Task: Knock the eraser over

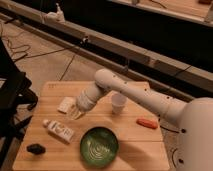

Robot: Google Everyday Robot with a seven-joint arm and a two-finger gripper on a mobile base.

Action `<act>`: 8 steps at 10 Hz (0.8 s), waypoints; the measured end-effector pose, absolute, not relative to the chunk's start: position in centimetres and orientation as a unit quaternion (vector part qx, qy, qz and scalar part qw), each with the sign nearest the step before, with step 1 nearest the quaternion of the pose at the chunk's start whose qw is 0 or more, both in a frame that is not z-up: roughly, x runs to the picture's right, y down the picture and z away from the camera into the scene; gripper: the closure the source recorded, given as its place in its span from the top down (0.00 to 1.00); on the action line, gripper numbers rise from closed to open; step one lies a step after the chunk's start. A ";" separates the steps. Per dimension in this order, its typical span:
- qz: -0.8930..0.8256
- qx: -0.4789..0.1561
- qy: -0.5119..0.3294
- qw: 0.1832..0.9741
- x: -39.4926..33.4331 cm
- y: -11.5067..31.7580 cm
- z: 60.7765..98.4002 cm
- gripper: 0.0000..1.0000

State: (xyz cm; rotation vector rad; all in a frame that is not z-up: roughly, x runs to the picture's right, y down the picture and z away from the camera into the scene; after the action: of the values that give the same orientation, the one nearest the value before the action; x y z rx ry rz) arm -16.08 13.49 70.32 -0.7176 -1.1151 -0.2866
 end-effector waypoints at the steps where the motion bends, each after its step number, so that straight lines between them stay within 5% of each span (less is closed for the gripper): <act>1: -0.132 -0.332 -0.516 0.779 -16.1 13.5 70.3 0.00; 8: -0.171 -0.352 -0.518 0.760 -19.6 15.7 70.2 0.00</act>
State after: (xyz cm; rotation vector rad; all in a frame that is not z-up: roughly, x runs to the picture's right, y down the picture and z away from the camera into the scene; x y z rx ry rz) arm -19.64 15.69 70.19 -0.7670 -1.1280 -0.3733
